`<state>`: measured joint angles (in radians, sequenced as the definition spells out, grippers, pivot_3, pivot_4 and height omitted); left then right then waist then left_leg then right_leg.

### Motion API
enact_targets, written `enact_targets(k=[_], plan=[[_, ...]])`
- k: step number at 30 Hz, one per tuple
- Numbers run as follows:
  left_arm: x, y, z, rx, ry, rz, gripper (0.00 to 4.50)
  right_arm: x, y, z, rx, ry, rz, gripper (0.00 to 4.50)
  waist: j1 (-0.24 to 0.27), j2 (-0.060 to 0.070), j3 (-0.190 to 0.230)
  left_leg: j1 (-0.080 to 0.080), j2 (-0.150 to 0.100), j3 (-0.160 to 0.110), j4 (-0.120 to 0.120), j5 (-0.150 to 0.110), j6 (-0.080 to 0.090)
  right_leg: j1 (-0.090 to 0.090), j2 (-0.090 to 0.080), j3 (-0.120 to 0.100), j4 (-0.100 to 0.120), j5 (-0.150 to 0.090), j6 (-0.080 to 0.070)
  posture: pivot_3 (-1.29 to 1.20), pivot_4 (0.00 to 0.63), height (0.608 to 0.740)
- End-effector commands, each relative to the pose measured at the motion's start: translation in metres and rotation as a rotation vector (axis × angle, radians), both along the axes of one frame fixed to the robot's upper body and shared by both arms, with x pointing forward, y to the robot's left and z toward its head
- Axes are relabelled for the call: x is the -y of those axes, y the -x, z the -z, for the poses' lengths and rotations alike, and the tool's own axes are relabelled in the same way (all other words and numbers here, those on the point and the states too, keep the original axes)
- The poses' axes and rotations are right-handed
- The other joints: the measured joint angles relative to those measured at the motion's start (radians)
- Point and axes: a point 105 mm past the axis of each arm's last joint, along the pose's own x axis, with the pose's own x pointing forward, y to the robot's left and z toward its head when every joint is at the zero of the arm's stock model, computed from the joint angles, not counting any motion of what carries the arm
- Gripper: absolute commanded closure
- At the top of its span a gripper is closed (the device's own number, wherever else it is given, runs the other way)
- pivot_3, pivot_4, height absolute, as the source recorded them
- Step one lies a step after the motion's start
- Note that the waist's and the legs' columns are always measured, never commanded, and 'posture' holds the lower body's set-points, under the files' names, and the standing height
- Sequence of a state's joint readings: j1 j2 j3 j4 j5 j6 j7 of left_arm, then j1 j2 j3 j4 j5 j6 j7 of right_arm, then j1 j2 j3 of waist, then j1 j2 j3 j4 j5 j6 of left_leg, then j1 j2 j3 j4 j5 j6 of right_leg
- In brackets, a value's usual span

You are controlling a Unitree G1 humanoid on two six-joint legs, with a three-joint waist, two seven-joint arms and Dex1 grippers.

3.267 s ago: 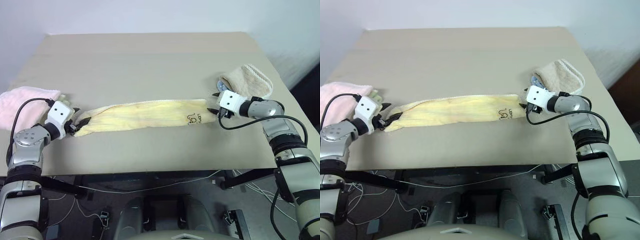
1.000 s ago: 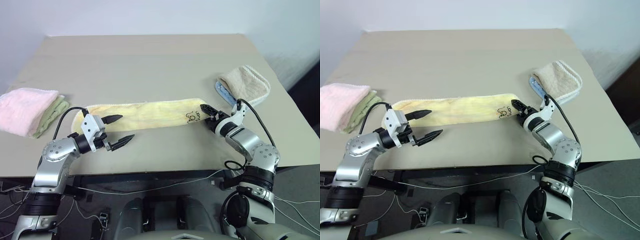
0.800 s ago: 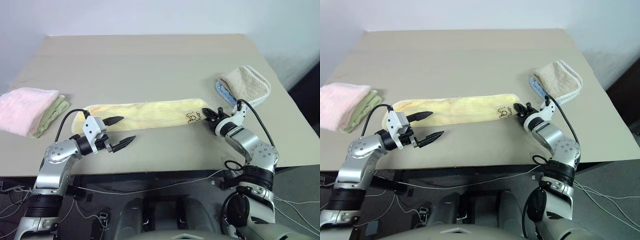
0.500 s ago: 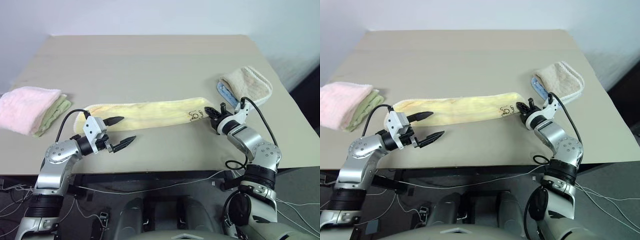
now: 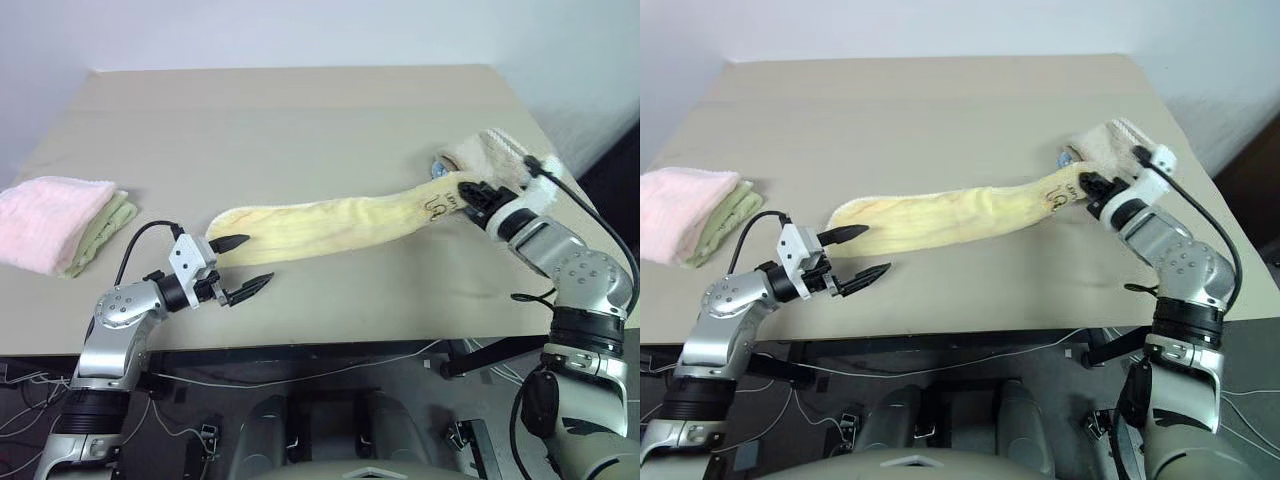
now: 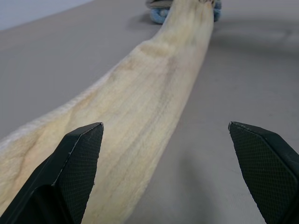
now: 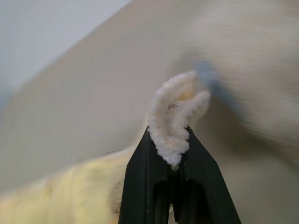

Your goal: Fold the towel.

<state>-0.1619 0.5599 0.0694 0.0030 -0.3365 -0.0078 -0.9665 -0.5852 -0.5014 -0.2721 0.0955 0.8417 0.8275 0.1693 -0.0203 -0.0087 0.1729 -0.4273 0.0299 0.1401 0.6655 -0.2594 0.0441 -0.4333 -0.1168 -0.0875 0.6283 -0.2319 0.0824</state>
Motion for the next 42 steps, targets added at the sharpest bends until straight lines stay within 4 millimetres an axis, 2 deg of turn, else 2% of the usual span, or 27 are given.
enact_targets(k=[1,3,6,11,15,19,22,28,32,35,37,42], plan=[[0.002,-0.001,-0.008,0.040,0.002,0.003,0.00,-0.049,0.010,-0.019,0.153,0.267,-0.211,4.46,0.001,0.000,0.000,0.000,0.000,0.000,0.000,0.000,0.000,0.000,0.000,0.000,0.000,0.000,0.000,0.00,0.150,0.740],[0.002,0.000,-0.008,0.041,0.003,0.003,0.00,-0.069,0.016,-0.011,0.177,0.395,-0.302,4.46,0.006,0.000,0.000,0.000,0.000,0.000,0.000,0.000,0.000,0.000,-0.001,0.000,0.000,0.000,0.000,0.00,0.150,0.740],[0.004,0.000,-0.007,0.042,0.009,0.000,0.00,-0.098,0.020,0.015,0.179,0.566,-0.418,4.46,0.007,-0.001,0.000,0.000,-0.001,0.000,0.000,0.000,0.000,0.000,-0.001,0.000,0.000,0.000,0.000,0.00,0.150,0.740],[0.007,0.003,-0.007,0.041,0.019,-0.006,0.00,-0.110,0.019,0.037,0.178,0.652,-0.467,4.46,0.006,-0.001,0.000,-0.001,-0.001,0.000,0.000,0.000,0.000,-0.001,-0.001,0.000,0.000,0.000,0.000,0.00,0.150,0.740],[0.006,0.006,-0.006,0.037,0.023,-0.018,0.00,-0.113,0.020,0.048,0.160,0.651,-0.491,4.46,0.005,-0.001,0.000,-0.001,-0.001,0.000,0.000,0.000,0.000,-0.001,-0.001,0.000,0.000,0.000,0.000,0.00,0.150,0.740],[0.006,0.009,-0.005,0.029,0.032,-0.024,0.00,-0.115,0.025,0.045,0.165,0.605,-0.521,3.53,0.006,-0.001,0.000,-0.001,0.000,0.000,0.000,0.000,0.000,-0.001,-0.001,0.000,0.000,0.000,0.000,0.00,0.150,0.740],[0.007,0.012,-0.005,0.019,0.044,-0.026,0.00,-0.114,0.027,0.038,0.188,0.580,-0.521,2.48,0.006,-0.001,0.000,-0.001,0.000,0.000,0.000,0.000,0.000,-0.001,-0.002,0.000,0.000,0.000,0.000,0.00,0.150,0.740],[0.008,0.016,-0.010,-0.019,0.143,-0.057,0.00,-0.104,0.037,0.007,0.314,0.555,-0.508,0.47,0.006,-0.001,0.000,-0.001,0.000,-0.001,0.000,0.000,-0.001,-0.001,-0.003,0.000,-0.001,0.000,0.000,0.00,0.150,0.740],[0.010,0.021,-0.014,-0.108,0.299,-0.104,0.00,-0.087,0.039,-0.020,0.379,0.471,-0.478,0.47,0.007,-0.001,0.000,-0.001,0.000,-0.001,0.000,0.000,-0.001,-0.001,-0.003,0.000,-0.001,0.000,0.000,0.00,0.150,0.740],[0.015,0.026,-0.011,-0.159,0.351,-0.130,0.00,-0.079,0.028,-0.025,0.365,0.385,-0.447,1.06,0.006,-0.001,0.000,-0.001,0.000,-0.001,0.000,0.000,0.000,-0.001,-0.002,0.000,-0.001,0.000,0.000,0.00,0.150,0.740],[0.015,0.027,-0.007,-0.200,0.369,-0.163,0.00,-0.077,0.019,-0.024,0.353,0.366,-0.426,1.72,0.004,-0.001,0.000,-0.001,0.000,-0.001,0.000,0.000,0.000,-0.001,-0.002,0.000,-0.001,0.000,0.000,0.00,0.150,0.740],[0.016,0.024,0.006,-0.322,0.465,-0.289,0.00,-0.084,-0.010,0.002,0.316,0.400,-0.398,3.51,0.003,-0.001,0.000,-0.001,0.000,-0.001,0.000,0.000,0.000,0.000,-0.001,0.000,0.000,0.000,0.000,0.00,0.150,0.740]])
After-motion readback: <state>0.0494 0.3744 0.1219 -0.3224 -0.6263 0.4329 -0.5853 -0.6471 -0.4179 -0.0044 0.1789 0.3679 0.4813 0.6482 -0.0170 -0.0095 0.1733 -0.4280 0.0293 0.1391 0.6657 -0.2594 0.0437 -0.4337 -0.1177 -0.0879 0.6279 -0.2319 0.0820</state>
